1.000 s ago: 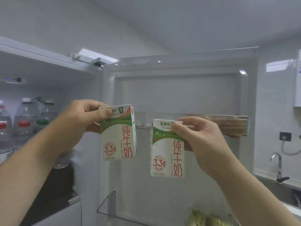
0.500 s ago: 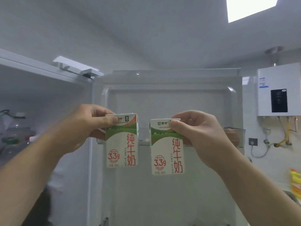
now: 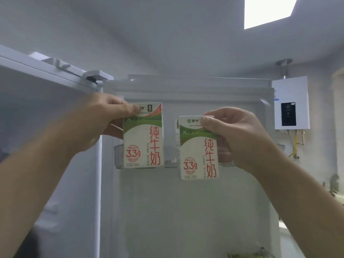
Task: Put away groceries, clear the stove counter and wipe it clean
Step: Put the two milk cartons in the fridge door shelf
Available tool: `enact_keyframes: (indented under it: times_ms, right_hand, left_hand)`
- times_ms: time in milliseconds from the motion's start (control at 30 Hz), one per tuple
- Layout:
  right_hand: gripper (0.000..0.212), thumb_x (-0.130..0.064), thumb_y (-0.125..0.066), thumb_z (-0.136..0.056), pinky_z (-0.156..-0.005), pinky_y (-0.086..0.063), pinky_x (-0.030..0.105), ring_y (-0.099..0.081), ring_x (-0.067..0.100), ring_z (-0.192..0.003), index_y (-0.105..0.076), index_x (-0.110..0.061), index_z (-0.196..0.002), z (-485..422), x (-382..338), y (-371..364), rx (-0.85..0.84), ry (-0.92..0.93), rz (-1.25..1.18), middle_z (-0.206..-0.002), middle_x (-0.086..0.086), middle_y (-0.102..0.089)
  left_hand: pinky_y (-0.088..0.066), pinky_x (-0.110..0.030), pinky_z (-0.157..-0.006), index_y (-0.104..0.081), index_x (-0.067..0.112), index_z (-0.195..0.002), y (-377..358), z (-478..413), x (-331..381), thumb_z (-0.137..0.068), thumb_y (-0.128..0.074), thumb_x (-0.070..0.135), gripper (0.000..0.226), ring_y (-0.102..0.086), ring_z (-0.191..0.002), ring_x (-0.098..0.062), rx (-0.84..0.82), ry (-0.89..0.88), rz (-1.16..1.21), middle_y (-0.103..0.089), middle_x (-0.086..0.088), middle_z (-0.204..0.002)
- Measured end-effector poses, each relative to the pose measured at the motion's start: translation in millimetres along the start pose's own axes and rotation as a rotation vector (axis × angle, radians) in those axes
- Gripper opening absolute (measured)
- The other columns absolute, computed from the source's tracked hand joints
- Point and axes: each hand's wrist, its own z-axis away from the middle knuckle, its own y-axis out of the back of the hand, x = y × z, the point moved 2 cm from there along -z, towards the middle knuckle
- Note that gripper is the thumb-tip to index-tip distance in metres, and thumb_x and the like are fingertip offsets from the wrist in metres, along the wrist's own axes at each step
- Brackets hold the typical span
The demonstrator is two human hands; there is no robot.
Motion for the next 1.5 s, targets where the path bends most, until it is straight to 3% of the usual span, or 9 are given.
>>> enact_keyframes:
  times_ms: [100, 267, 400, 533, 733, 1000, 1167, 1333, 1500]
  right_hand:
    - [0.020, -0.016, -0.070, -0.084, -0.076, -0.059, 0.040, -0.073, 0.029, -0.080, -0.064, 0.000, -0.095, -21, -13, -3, 0.049, 0.037, -0.021, -0.083, 0.014, -0.075]
    - [0.026, -0.017, -0.069, -0.086, -0.077, -0.059, 0.039, -0.074, 0.027, -0.081, -0.062, 0.003, -0.101, -54, -19, -6, 0.073, 0.006, -0.041, -0.088, 0.015, -0.074]
    - [0.029, -0.017, -0.071, -0.086, -0.073, -0.058, 0.037, -0.074, 0.027, -0.080, -0.061, 0.004, -0.104, -71, -11, -6, 0.087, -0.009, -0.019, -0.088, 0.016, -0.074]
    - [0.026, -0.013, -0.070, -0.086, -0.077, -0.060, 0.040, -0.074, 0.027, -0.081, -0.060, 0.005, -0.103, -79, 1, -4, 0.061, -0.029, 0.064, -0.088, 0.017, -0.074]
    - [0.021, -0.011, -0.070, -0.087, -0.083, -0.059, 0.045, -0.073, 0.028, -0.084, -0.058, 0.001, -0.098, -84, 7, 7, 0.011, -0.099, 0.184, -0.090, 0.017, -0.072]
    - [0.018, -0.009, -0.069, -0.087, -0.079, -0.060, 0.041, -0.074, 0.027, -0.081, -0.055, -0.001, -0.094, -85, 15, 9, -0.099, -0.147, 0.283, -0.085, 0.017, -0.073]
    - [0.017, -0.008, -0.069, -0.087, -0.075, -0.060, 0.036, -0.074, 0.024, -0.079, -0.055, 0.000, -0.093, -88, 20, 9, -0.104, -0.142, 0.318, -0.080, 0.013, -0.073]
    - [0.016, -0.010, -0.068, -0.088, -0.077, -0.061, 0.038, -0.074, 0.024, -0.079, -0.054, -0.002, -0.089, -90, 24, 13, -0.099, -0.143, 0.352, -0.082, 0.015, -0.074]
    - [0.014, -0.012, -0.064, -0.091, -0.078, -0.060, 0.037, -0.074, 0.020, -0.082, -0.052, -0.006, -0.088, -92, 26, 16, -0.149, -0.168, 0.420, -0.088, 0.013, -0.073]
  left_hand:
    - [-0.061, -0.035, -0.063, -0.062, 0.005, -0.078, 6, -17, 7, -0.076, -0.062, 0.031, 0.026, -0.072, -0.075, -0.026, 0.052, 0.011, -0.015, -0.073, -0.011, -0.075]
    - [-0.055, -0.035, -0.068, -0.062, 0.003, -0.086, 11, -42, 12, -0.091, -0.057, 0.025, 0.023, -0.072, -0.076, -0.023, 0.115, 0.034, -0.037, -0.074, -0.009, -0.076]
    - [-0.056, -0.035, -0.070, -0.062, -0.002, -0.095, 8, -55, 7, -0.091, -0.059, 0.026, 0.028, -0.073, -0.077, -0.024, 0.097, 0.076, -0.054, -0.074, -0.012, -0.080]
    - [-0.059, -0.034, -0.067, -0.063, -0.001, -0.090, -5, -60, -2, -0.090, -0.061, 0.023, 0.024, -0.072, -0.074, -0.023, 0.055, 0.110, -0.093, -0.074, -0.011, -0.075]
    - [-0.058, -0.040, -0.076, -0.062, 0.000, -0.092, -27, -67, -10, -0.090, -0.062, 0.022, 0.022, -0.072, -0.079, -0.025, -0.034, 0.166, -0.118, -0.074, -0.013, -0.078]
    - [-0.060, -0.035, -0.066, -0.056, -0.002, -0.095, -29, -67, -24, -0.090, -0.059, 0.017, 0.020, -0.073, -0.078, -0.026, -0.090, 0.287, -0.073, -0.074, -0.015, -0.079]
    - [-0.060, -0.035, -0.064, -0.055, -0.003, -0.100, -31, -71, -26, -0.090, -0.060, 0.018, 0.024, -0.073, -0.077, -0.025, -0.082, 0.291, -0.063, -0.074, -0.015, -0.079]
    - [-0.058, -0.044, -0.079, -0.058, -0.001, -0.100, -36, -77, -32, -0.090, -0.062, 0.019, 0.023, -0.072, -0.081, -0.027, -0.050, 0.264, -0.097, -0.074, -0.015, -0.081]
    - [-0.059, -0.041, -0.074, -0.060, 0.001, -0.097, -39, -83, -35, -0.090, -0.063, 0.021, 0.022, -0.072, -0.080, -0.027, -0.044, 0.250, -0.148, -0.074, -0.016, -0.083]
